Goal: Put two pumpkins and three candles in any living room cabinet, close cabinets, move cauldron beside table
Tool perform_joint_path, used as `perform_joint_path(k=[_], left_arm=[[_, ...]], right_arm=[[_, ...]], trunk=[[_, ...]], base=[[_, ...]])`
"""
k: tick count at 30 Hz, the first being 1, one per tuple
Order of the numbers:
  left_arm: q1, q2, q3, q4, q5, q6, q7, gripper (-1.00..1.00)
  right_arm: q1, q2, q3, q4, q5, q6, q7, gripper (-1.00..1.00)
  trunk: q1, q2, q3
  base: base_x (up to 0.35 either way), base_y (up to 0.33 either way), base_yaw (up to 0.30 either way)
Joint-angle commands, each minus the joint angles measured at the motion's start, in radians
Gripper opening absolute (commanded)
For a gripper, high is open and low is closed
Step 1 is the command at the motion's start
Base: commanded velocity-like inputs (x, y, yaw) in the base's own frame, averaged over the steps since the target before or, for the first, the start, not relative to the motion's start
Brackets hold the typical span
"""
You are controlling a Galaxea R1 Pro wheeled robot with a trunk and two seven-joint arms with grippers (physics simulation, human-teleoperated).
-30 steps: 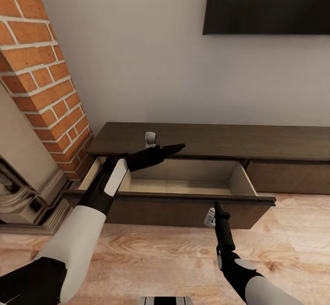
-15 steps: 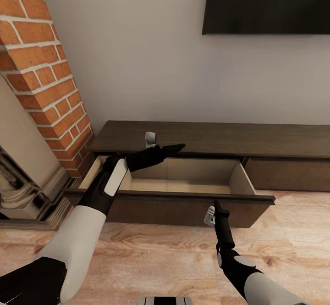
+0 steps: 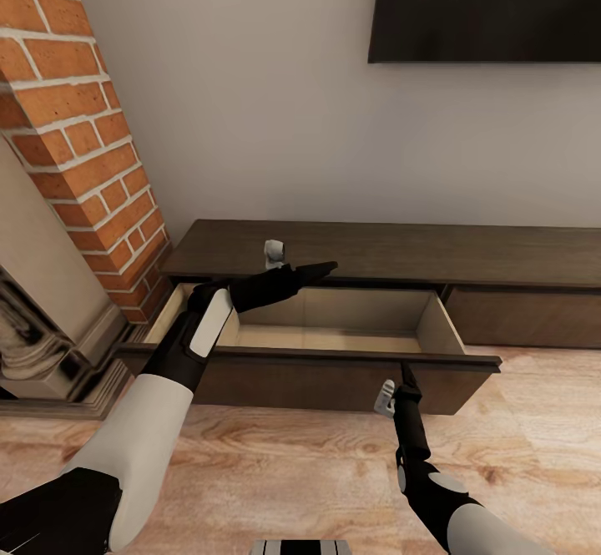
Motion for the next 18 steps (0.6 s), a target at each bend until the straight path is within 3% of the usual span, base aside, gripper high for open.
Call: perform_joint_path(k=[1, 18], left_arm=[[0.0, 0.0, 0.0, 0.0, 0.0, 0.0, 0.0, 1.0], [0.006, 0.0, 0.0, 0.001, 0.0, 0.0, 0.0, 1.0]], right_arm=[[0.0, 0.0, -0.001, 0.0, 0.0, 0.0, 0.0, 1.0], [0.0, 0.0, -0.001, -0.001, -0.001, -0.001, 0.001, 1.0]], trunk=[[0.0, 0.0, 0.0], [0.0, 0.0, 0.0]], base=[[0.0, 0.0, 0.0], [0.0, 0.0, 0.0]])
